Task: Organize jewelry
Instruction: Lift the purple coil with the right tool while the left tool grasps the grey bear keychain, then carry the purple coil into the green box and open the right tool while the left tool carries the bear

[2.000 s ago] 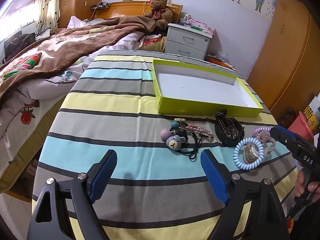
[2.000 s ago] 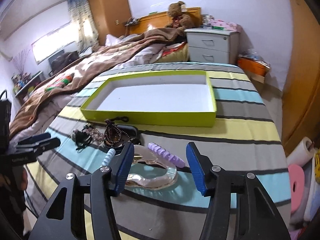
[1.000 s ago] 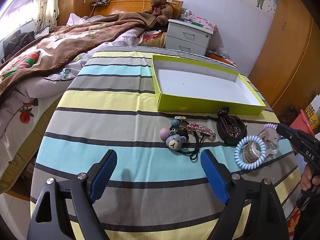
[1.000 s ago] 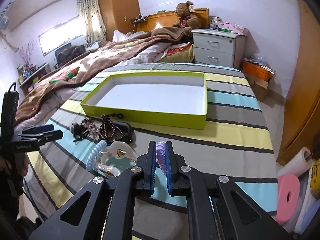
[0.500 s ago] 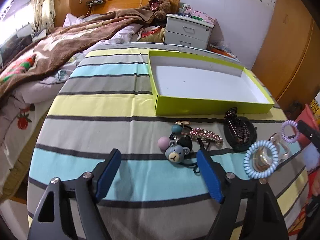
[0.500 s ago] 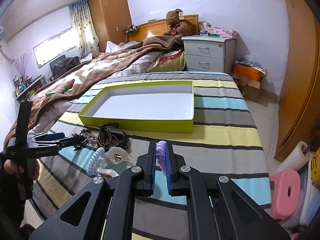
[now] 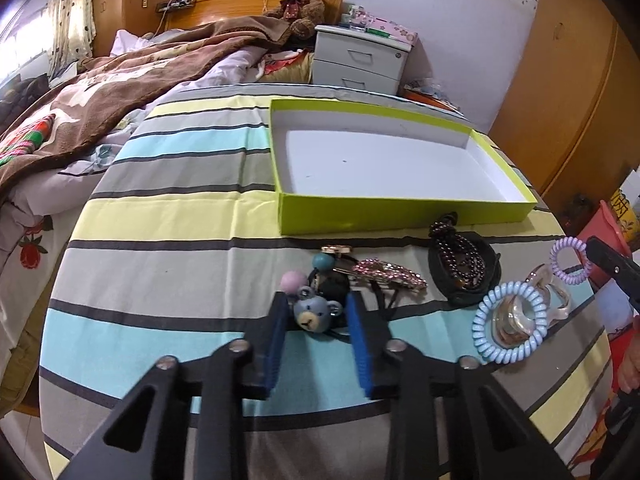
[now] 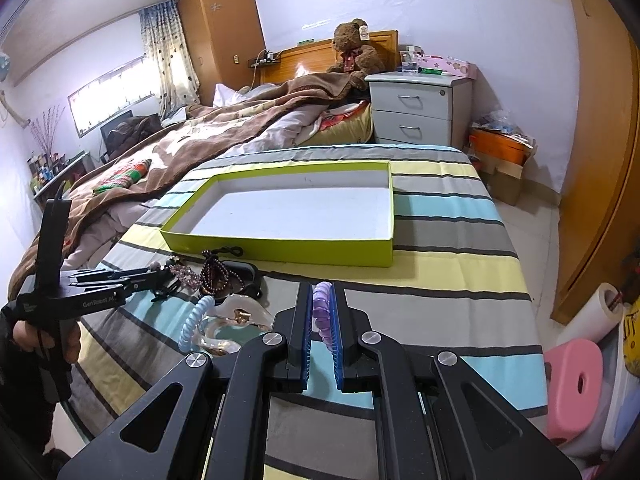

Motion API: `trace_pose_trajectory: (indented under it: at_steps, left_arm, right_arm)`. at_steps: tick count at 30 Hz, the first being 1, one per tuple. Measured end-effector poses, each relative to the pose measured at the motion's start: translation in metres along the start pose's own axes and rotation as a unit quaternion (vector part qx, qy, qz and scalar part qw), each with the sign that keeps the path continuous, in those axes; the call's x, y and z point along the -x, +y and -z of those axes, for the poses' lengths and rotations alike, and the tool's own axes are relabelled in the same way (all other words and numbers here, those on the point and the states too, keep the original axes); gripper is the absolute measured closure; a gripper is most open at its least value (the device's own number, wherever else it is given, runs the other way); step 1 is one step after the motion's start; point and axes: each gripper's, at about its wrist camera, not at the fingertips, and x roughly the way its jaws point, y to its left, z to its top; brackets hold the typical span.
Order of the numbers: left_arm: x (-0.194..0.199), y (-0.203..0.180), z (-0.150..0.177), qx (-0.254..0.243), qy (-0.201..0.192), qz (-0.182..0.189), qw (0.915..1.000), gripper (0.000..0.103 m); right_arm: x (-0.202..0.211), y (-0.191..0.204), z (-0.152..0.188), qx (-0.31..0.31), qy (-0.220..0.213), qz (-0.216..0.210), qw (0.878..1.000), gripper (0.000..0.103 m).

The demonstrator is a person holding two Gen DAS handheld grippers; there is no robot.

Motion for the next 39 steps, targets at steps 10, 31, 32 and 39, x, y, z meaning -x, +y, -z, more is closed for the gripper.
trace_pose_trajectory:
  at_steps: [10,31,32,39]
  left_arm:
    - [0.02,-0.002,-0.006,-0.002,-0.026,-0.004,0.9997,0.077]
    - [0.044,-0.003,-0.056,0.002,-0.06,0.007,0.9981,0.077]
    - [0.043,-0.003,-0.059,0.002,-0.061,0.007,0.9981,0.077]
    - [0.034,-0.003,-0.08,0.003,-0.061,0.01,0.9981,0.077]
  right_arm:
    - [0.006,-0.001,-0.005,-0.001,-0.007,0.001,1.0,0.094]
    - [0.003,-0.005,-0.059,0.008,-0.021,0.009,1.0,0.094]
    - [0.001,-0.005,-0.062,0.01,-0.021,0.011,1.0,0.094]
    - [-0.013,-0.011,-0.082,0.016,-0.017,0.015,1.0,0.094]
